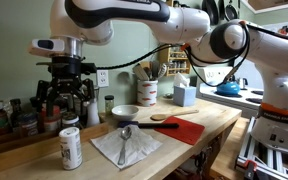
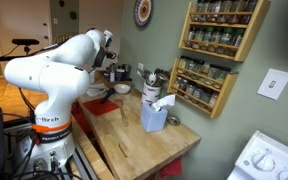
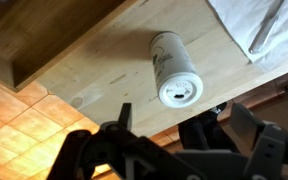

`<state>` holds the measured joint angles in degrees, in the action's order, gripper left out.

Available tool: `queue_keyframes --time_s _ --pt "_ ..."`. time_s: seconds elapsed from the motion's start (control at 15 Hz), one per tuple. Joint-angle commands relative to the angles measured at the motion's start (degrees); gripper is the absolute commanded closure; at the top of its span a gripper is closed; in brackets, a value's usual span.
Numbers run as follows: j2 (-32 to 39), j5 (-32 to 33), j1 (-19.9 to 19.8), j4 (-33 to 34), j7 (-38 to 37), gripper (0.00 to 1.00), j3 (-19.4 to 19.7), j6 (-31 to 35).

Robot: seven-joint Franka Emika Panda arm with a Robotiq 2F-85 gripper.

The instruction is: Use the bottle to push the bowl to the left then put some contents of the bottle in the bowl

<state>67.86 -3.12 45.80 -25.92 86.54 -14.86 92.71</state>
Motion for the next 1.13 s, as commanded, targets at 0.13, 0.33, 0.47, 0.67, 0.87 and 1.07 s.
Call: queue_keyframes --time_s 0.13,0.33,0.47,0.67,0.87,1.07 --pt "-6.2 2.5 1.2 -1.1 -12.6 0.00 3.9 -1.5" --pt "-9.7 4.4 1.7 -1.8 -20.9 0.00 5.7 -5.1" --pt "-11.7 5.5 2.4 -2.0 -26.4 0.00 6.6 -8.2" --pt "-14.3 6.4 3.5 -2.2 -35.4 0.00 7.4 -13.1" --pt "-15.8 7.6 4.9 -2.3 -44.2 0.00 8.2 -16.5" --pt "-14.6 6.9 4.2 -0.1 -42.4 0.00 6.7 -15.7"
